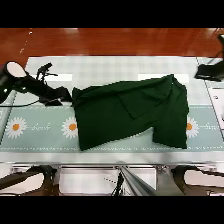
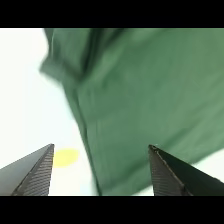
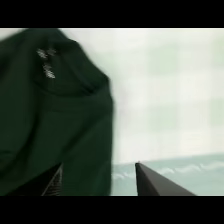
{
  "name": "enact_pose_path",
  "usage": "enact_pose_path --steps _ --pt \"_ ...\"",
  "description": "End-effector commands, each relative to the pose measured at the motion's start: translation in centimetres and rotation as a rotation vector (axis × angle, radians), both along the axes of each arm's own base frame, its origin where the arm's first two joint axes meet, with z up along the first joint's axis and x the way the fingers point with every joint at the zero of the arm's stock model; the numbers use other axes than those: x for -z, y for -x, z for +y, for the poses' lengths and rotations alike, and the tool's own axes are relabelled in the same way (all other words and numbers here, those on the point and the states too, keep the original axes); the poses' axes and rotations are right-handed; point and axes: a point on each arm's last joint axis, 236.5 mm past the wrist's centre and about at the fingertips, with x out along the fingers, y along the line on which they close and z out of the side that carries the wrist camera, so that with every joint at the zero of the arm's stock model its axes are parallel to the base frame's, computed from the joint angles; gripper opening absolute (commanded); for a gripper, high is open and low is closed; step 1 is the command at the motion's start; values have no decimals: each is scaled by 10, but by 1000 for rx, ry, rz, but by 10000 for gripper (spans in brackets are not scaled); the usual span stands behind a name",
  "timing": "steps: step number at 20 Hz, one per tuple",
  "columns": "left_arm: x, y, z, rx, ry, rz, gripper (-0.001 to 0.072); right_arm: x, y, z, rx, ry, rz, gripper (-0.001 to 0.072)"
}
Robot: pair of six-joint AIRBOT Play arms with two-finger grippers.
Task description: Fold the shirts.
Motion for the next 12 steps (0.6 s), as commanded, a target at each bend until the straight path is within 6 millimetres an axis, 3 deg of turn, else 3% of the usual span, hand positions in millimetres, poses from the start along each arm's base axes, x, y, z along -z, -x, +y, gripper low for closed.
enact_pose_path --steps 1,4,8,12 --pt "-2 59 -11 27 39 89 674 -5 42 -36 138 -88 38 538" --pt "24 109 -34 9 104 131 674 7 65 -49 221 -159 24 538" --pt "53 158 -53 -22 186 248 673 26 75 -45 238 -206 32 538" --pt "71 166 -61 -6 157 242 673 30 71 -36 212 -222 21 538"
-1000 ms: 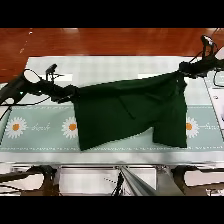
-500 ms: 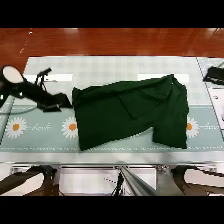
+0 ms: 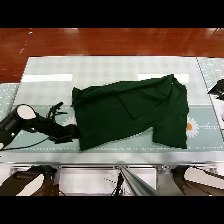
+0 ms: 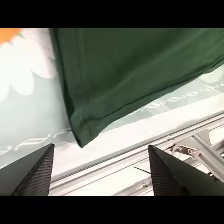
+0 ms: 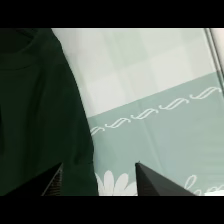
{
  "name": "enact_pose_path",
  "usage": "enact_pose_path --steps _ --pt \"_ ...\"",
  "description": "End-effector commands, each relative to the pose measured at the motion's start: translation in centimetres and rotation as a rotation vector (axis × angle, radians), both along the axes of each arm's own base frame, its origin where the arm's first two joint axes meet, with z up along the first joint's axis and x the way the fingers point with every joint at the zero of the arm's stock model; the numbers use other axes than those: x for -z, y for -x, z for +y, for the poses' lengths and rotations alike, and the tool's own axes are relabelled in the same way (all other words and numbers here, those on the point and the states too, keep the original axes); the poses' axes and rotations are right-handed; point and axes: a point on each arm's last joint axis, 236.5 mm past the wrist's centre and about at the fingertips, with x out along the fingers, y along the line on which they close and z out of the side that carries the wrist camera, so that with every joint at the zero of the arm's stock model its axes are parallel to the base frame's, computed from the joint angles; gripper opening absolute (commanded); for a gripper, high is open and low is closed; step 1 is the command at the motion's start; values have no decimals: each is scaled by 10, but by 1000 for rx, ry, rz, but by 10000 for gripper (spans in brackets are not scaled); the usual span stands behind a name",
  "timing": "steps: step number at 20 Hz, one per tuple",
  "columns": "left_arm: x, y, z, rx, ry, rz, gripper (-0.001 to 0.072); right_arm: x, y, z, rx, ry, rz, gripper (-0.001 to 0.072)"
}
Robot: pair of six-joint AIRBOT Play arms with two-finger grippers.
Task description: Fold the shirts.
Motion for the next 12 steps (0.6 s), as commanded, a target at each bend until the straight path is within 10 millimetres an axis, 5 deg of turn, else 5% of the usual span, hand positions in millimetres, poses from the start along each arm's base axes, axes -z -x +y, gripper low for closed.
enact_pose_path --steps 1,8,10,11,12 --pt "15 8 -12 -4 -1 -4 672 3 0 3 -4 -17 -13 538" --pt "53 20 -44 28 -32 74 653 3 0 4 -5 -20 -10 537" --pt "61 0 -55 -67 -11 50 253 4 1 5 -6 -22 -8 537" --pt "63 -12 -57 -112 -5 26 175 4 1 5 -7 -23 -6 537" --pt "64 -19 -57 -136 -6 6 175 4 1 5 -7 -23 -6 538"
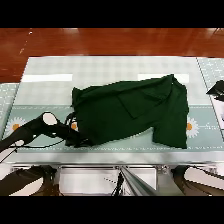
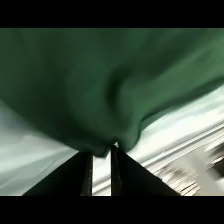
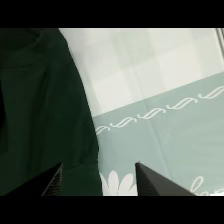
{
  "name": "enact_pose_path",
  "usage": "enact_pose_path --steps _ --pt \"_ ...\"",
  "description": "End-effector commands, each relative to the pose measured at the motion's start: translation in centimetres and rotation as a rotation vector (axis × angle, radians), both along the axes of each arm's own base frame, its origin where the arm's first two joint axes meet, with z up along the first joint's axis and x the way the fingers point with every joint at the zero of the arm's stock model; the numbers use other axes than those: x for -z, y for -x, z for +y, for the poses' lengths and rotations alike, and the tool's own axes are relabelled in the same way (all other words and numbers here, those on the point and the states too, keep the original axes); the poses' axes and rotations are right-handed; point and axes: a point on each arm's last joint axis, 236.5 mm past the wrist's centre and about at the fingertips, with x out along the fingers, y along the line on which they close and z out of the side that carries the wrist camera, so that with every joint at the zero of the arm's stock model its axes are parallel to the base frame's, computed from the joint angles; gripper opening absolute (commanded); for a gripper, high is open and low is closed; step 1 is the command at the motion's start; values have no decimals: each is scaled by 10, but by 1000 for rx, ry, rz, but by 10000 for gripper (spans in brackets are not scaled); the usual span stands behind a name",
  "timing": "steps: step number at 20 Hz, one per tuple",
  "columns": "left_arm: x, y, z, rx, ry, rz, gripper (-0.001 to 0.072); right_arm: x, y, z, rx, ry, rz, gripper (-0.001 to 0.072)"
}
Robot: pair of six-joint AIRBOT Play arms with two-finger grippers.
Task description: Fold the shirts.
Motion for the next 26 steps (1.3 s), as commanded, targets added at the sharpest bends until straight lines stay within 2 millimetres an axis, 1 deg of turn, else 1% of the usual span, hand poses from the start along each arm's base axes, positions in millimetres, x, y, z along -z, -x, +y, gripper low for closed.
enact_pose_path --steps 1,2,6,8,9,12,13,16,18,20,23,26 --pt "15 -31 -4 -107 -24 -77 103 0 0 1 -1 -2 1 538" --pt "16 -31 -3 -100 -24 -81 17 0 0 0 1 1 -2 537" --pt "12 -23 -3 -66 -9 -66 16 0 -4 -4 8 11 -17 537" --pt "7 -22 -5 -49 3 -74 16 6 -4 -2 7 -2 -5 538" --pt "4 -23 -5 -48 8 -85 16 12 -3 3 -1 -23 1 538" --pt "-14 -31 -8 -47 35 -157 16 37 -3 36 -54 -166 0 540" --pt "-22 -34 -9 -47 45 -186 15 47 -2 43 -74 -194 11 557" --pt "-45 -40 -11 -48 78 -272 16 76 10 42 -77 -218 86 557" --pt "-56 -43 -13 -52 95 -309 16 89 11 41 -63 -242 107 557" --pt "-64 -45 -14 -66 109 -324 16 102 11 41 -51 -259 131 556" --pt "-71 -50 -16 -67 119 -344 16 123 14 51 -69 -290 183 549" --pt "-80 -59 -19 -69 128 -374 16 142 10 58 -67 -299 212 529"
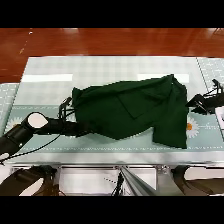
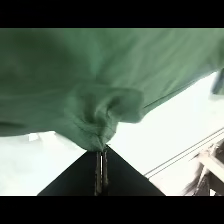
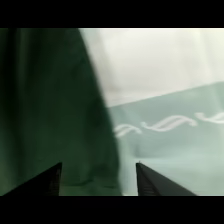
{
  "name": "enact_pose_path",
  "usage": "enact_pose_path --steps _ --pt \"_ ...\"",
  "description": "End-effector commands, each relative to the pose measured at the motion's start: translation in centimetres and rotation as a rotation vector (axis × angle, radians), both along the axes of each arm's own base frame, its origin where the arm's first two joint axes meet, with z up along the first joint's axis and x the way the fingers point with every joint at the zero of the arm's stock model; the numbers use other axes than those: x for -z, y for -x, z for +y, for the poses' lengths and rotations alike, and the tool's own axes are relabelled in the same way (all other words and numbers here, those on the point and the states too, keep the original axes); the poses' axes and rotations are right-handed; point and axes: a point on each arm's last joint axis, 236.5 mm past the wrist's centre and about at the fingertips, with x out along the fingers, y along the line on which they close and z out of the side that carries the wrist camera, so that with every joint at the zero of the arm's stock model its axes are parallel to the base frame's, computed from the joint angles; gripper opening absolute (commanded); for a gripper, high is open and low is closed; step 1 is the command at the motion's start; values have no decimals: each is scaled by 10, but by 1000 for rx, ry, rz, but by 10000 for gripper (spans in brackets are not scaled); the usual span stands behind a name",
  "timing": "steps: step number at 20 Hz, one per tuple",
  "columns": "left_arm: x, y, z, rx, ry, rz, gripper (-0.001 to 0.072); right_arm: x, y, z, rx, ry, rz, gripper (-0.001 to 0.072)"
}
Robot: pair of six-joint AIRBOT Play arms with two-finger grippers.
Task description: Fold the shirts.
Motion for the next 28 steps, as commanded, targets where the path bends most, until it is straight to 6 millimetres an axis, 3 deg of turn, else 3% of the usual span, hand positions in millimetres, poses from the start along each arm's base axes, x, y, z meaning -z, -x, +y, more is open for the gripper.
enact_pose_path --steps 1,3,5,6,8,10,12,13,15,16,18,19,21,23,24,26,28 --pt "-13 -9 -4 -1 16 -36 16 27 -4 4 11 8 40 480" --pt "-19 -14 -5 0 19 -58 16 32 -12 10 4 20 27 271" --pt "-25 -22 -6 -7 22 -84 16 22 -19 23 -48 13 -8 78" --pt "-31 -28 -7 -12 26 -105 16 10 -24 28 -76 8 -36 27" --pt "-51 -43 -11 -9 41 -171 16 -31 -40 36 -121 3 -147 26" --pt "-92 -65 -19 5 72 -286 16 -98 -66 44 -95 -3 -333 26" --pt "-160 -92 -22 -3 109 -464 16 -194 -88 60 -64 -18 -582 26" --pt "-203 -103 -21 -17 132 -564 16 -245 -93 70 -64 -30 -717 26" --pt "-318 -118 -6 -75 191 -837 16 -359 -88 90 -72 -25 -1007 26" --pt "-375 -115 5 -99 211 -983 16 -417 -77 98 -67 0 -1148 26" --pt "-487 -88 30 -135 226 -1288 16 -512 -42 111 -71 110 -1384 26" --pt "-535 -65 42 -143 222 -1427 16 -551 -20 117 -66 162 -1478 26" --pt "-603 -16 63 -167 191 -1644 16 -617 27 129 -4 213 -1621 26" --pt "-642 29 80 -186 113 -1800 16 -659 77 139 55 289 -1712 26" --pt "-650 48 89 -194 67 -1837 16 -672 100 138 83 379 -1737 26" --pt "-647 74 111 -249 -30 -1810 16 -684 143 124 173 579 -1731 25" --pt "-621 83 132 -314 -104 -1681 16 -674 178 102 274 747 -1640 26"
